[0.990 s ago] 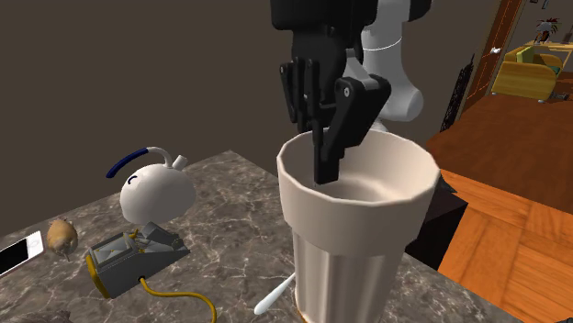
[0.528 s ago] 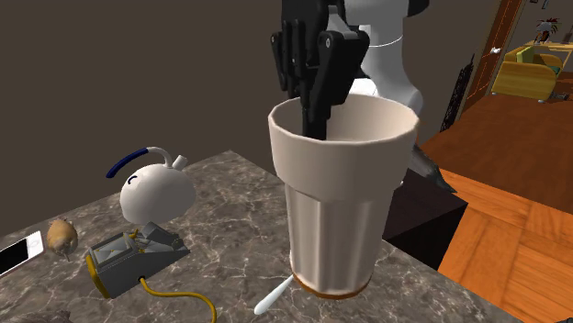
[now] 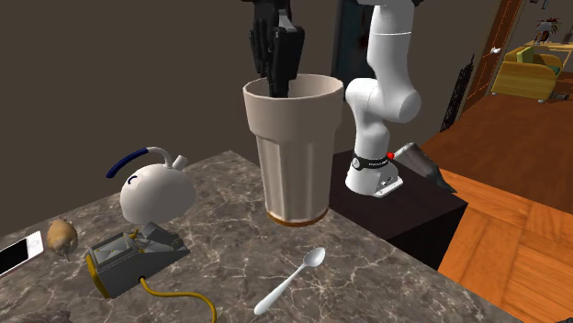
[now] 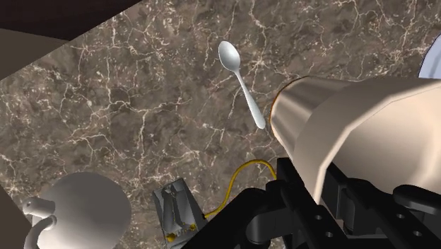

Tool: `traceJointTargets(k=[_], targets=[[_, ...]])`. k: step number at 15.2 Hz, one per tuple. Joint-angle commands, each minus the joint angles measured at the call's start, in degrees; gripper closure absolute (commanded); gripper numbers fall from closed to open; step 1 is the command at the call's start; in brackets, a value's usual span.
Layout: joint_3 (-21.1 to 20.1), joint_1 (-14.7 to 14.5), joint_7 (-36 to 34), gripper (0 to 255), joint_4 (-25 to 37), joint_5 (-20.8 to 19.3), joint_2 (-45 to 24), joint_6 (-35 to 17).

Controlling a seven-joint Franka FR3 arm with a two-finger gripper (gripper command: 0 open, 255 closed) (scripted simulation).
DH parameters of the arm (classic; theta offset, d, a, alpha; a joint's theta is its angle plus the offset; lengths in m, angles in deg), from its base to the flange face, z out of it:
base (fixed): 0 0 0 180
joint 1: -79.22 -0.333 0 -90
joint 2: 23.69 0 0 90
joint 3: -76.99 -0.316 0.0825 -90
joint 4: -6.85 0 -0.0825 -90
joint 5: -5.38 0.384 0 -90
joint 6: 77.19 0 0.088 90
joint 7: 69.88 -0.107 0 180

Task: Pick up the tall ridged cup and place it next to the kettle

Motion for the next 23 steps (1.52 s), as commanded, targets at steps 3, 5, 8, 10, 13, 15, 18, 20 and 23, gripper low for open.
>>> traceJointTargets(k=[3,5,8,10,13,15,18,20,23], targets=[[2.86,3.16,6.12,255,-6.03,2.15,5.62,-0.46],[4.50,4.52,9.17,255,-8.76,2.88,8.13,-0.59],[7.09,6.34,13.68,255,-12.22,3.52,11.35,-0.57],[8.84,7.48,16.64,255,-14.14,3.70,13.16,-0.47],[11.52,9.14,21.01,255,-16.48,3.63,15.39,-0.23],[13.33,10.21,23.89,255,-17.69,3.41,16.56,-0.04],[16.04,11.83,28.17,255,-19.00,2.86,17.84,0.28],[17.87,12.88,31.00,255,-19.55,2.39,18.39,0.51],[18.46,13.22,32.05,255,-21.63,2.24,18.90,-0.98]])
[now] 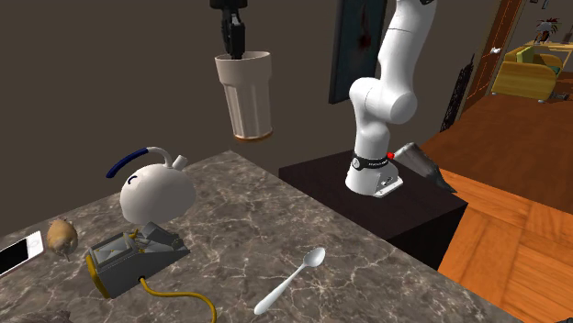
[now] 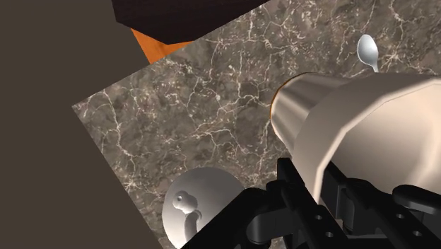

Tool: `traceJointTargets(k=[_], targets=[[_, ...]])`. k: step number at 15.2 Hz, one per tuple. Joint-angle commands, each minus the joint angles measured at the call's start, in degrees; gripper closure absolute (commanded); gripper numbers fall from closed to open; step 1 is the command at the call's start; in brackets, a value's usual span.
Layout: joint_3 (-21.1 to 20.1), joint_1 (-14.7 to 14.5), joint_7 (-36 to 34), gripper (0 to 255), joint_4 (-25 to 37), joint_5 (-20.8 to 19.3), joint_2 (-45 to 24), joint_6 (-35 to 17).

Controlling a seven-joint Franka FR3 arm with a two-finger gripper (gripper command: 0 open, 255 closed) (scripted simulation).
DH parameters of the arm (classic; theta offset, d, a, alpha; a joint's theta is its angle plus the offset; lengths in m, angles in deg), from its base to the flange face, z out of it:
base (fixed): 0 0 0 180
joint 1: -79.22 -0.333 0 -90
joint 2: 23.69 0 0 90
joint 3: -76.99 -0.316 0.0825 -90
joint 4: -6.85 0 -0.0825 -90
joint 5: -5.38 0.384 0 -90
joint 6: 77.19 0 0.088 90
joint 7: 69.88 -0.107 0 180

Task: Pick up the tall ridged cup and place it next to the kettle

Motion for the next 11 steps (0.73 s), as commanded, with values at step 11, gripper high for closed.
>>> traceJointTargets(k=[11], targets=[[0.12,0.07,1.03,255,-10.52,0.13,1.51,-9.00]])
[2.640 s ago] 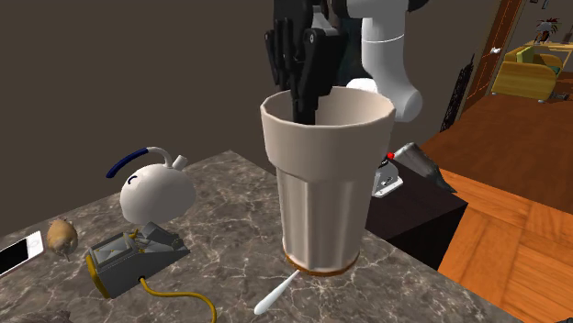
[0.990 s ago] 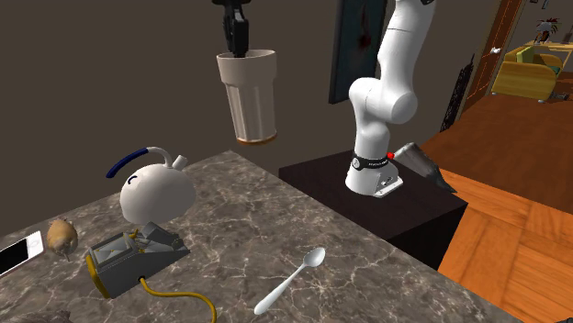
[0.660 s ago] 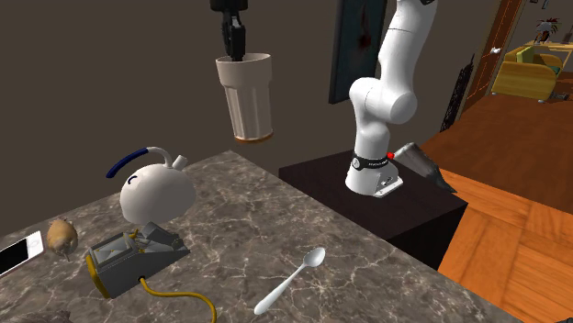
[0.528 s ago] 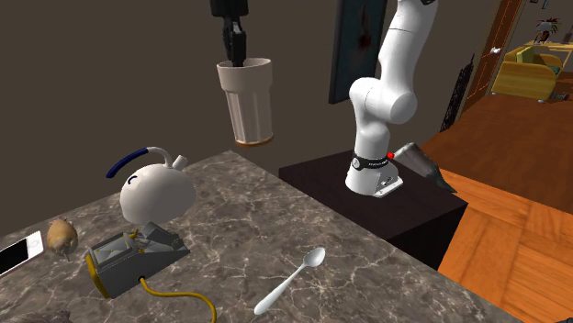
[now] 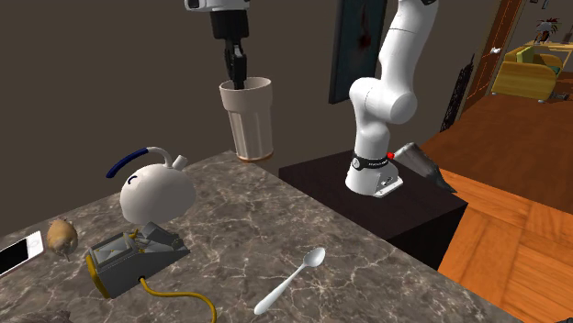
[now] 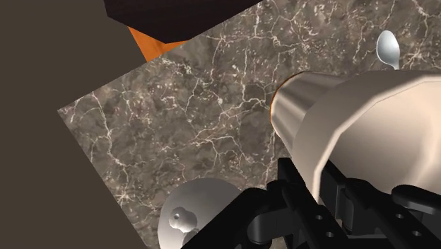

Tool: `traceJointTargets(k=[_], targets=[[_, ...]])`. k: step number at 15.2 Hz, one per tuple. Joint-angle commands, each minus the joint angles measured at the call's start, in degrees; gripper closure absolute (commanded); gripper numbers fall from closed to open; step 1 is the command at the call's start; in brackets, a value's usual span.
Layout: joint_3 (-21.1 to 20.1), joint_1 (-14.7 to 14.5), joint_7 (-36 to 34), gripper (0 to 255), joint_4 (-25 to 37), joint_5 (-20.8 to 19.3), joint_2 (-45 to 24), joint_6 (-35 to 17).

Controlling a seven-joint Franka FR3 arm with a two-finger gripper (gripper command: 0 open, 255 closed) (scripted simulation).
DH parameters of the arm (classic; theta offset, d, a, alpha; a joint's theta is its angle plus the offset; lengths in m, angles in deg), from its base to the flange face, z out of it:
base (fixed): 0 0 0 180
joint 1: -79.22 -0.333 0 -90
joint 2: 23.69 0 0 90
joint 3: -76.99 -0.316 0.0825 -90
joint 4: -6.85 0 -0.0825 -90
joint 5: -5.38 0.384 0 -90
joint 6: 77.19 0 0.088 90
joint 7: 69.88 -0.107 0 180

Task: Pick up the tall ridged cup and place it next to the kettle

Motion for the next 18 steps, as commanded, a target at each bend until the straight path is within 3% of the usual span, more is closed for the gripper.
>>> traceJointTargets(k=[1,18], targets=[[-0.04,-0.03,0.09,255,-1.86,0.05,0.23,-1.71],[-0.36,-0.17,0.83,255,-13.68,0.38,-1.14,-14.88]])
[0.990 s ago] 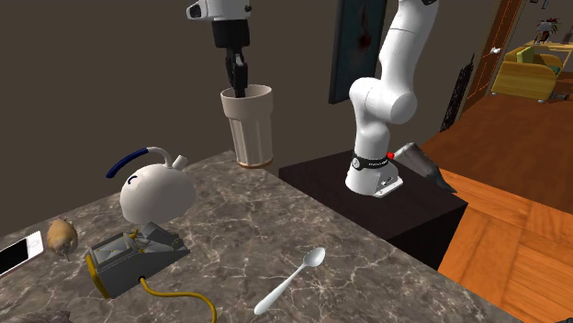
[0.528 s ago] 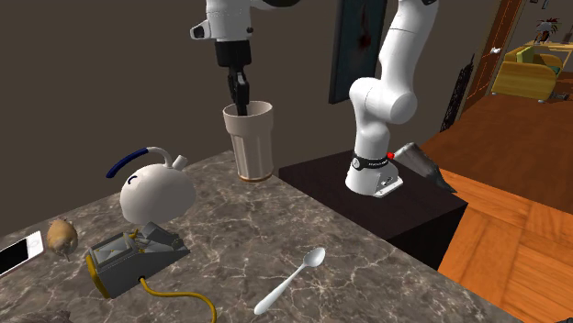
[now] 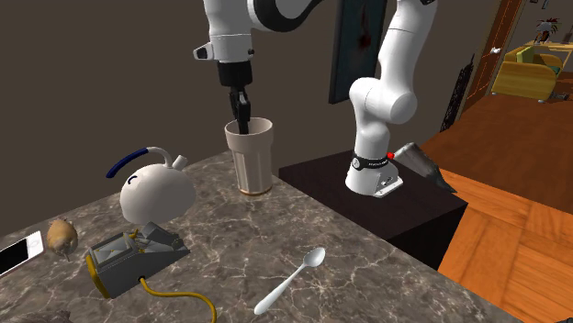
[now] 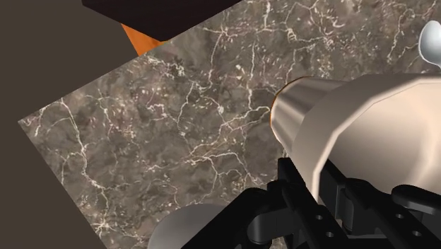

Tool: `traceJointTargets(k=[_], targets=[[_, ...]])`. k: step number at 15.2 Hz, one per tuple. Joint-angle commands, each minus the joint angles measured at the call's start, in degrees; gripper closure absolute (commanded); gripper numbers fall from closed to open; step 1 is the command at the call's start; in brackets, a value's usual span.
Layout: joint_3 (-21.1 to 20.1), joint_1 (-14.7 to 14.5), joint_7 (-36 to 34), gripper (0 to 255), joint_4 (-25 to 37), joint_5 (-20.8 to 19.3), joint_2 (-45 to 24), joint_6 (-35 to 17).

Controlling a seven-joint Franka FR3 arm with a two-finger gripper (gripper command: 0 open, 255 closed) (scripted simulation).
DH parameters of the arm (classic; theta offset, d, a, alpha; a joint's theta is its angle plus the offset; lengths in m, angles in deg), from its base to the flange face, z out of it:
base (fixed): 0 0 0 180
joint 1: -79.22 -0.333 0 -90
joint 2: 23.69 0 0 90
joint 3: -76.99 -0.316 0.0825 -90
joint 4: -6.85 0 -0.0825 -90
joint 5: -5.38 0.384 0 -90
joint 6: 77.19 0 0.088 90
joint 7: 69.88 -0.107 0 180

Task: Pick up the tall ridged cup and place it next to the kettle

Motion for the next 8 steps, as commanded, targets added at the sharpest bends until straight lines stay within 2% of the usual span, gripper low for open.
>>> traceJointTargets(k=[1,8], targets=[[-0.06,-0.03,0.06,255,-1.10,0.05,-0.40,-1.58],[-0.21,-0.09,0.34,255,-4.93,0.19,-2.15,-7.15]])
